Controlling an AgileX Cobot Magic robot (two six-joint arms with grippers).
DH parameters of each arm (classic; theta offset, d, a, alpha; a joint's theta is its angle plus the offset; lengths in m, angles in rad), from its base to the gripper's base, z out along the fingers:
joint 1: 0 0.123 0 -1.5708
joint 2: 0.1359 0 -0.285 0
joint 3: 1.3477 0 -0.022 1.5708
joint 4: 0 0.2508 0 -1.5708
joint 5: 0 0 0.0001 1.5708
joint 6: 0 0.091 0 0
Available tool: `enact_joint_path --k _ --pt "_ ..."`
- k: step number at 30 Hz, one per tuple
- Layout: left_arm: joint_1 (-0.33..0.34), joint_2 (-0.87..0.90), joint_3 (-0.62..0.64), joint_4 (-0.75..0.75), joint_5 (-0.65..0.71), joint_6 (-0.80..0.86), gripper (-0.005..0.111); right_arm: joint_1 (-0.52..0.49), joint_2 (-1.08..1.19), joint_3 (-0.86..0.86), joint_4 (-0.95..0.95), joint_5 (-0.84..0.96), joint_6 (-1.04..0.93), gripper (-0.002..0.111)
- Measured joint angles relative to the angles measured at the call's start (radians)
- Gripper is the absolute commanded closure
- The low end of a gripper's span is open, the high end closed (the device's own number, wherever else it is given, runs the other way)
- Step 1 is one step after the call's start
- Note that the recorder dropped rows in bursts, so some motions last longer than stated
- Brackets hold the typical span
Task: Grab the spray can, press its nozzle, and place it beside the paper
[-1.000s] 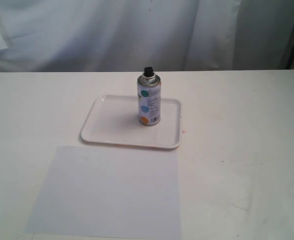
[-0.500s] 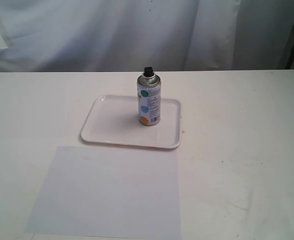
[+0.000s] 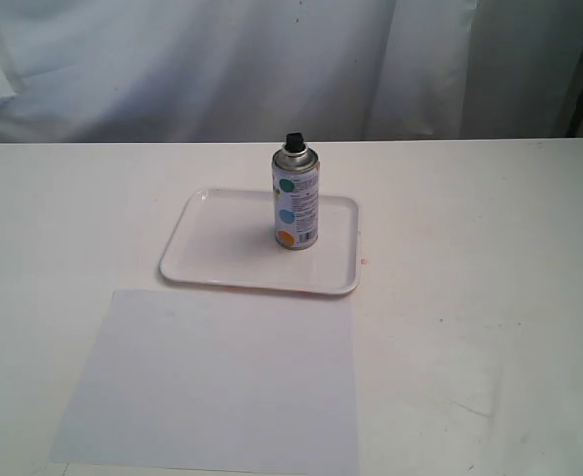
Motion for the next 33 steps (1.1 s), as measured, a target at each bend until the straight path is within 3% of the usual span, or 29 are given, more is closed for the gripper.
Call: enact_joint_path --k 25,28,33 --pt "0.000 -0.002 0.000 0.011 0.000 0.000 0.107 0.000 0.000 0.000 0.002 0.002 0.000 0.108" --pt "0.000 -0.028 0.000 0.104 0.010 -0.050 0.107 0.000 0.000 0.000 0.002 0.002 0.000 0.108" --pt "0.000 -0.075 0.020 0.440 0.067 -0.328 0.107 0.000 0.000 0.000 0.002 0.002 0.000 0.108"
